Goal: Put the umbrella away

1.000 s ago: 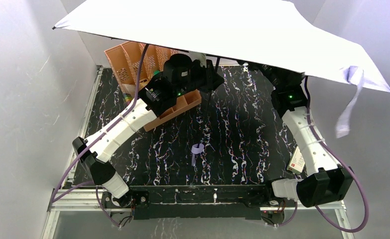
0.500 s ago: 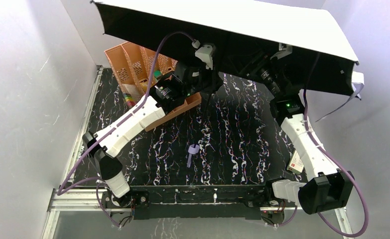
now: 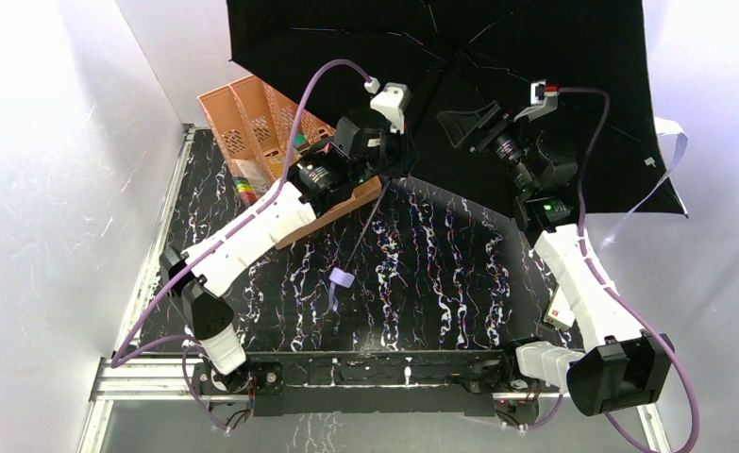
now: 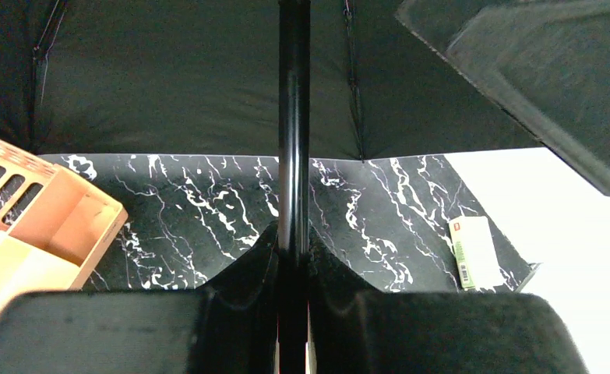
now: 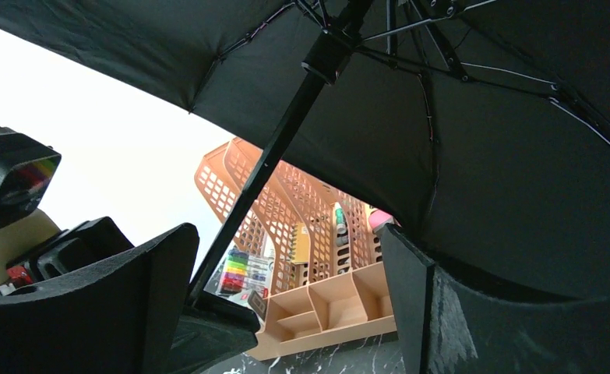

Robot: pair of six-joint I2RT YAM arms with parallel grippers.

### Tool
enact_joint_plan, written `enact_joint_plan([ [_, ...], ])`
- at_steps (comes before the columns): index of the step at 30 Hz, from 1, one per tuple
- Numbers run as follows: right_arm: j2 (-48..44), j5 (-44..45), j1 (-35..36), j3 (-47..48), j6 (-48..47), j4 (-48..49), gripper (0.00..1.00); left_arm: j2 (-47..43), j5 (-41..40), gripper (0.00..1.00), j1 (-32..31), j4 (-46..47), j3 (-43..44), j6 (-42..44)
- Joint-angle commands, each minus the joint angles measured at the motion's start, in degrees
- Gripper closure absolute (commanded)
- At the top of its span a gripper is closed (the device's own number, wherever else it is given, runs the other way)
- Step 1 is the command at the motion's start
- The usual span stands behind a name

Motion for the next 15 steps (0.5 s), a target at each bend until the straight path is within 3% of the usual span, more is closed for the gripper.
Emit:
enact_joint_plan([
  [1, -1.56, 2.61, -0.28, 2.30, 3.27, 4.32, 0.06, -4.02, -2.30, 1.00, -0.21, 4.28, -0.45, 1.57],
  [9, 0.80, 11.94, -0.24, 4.61, 12.87, 1.20, 0.14, -2.84, -1.70, 1.00, -0.49, 3.48, -1.87, 3.06],
  [15, 0.66, 16.62, -0.25, 1.78, 14.41, -1.86, 0.15, -2.44, -3.28, 1.00, -2.47, 3.65, -6.35, 4.45],
])
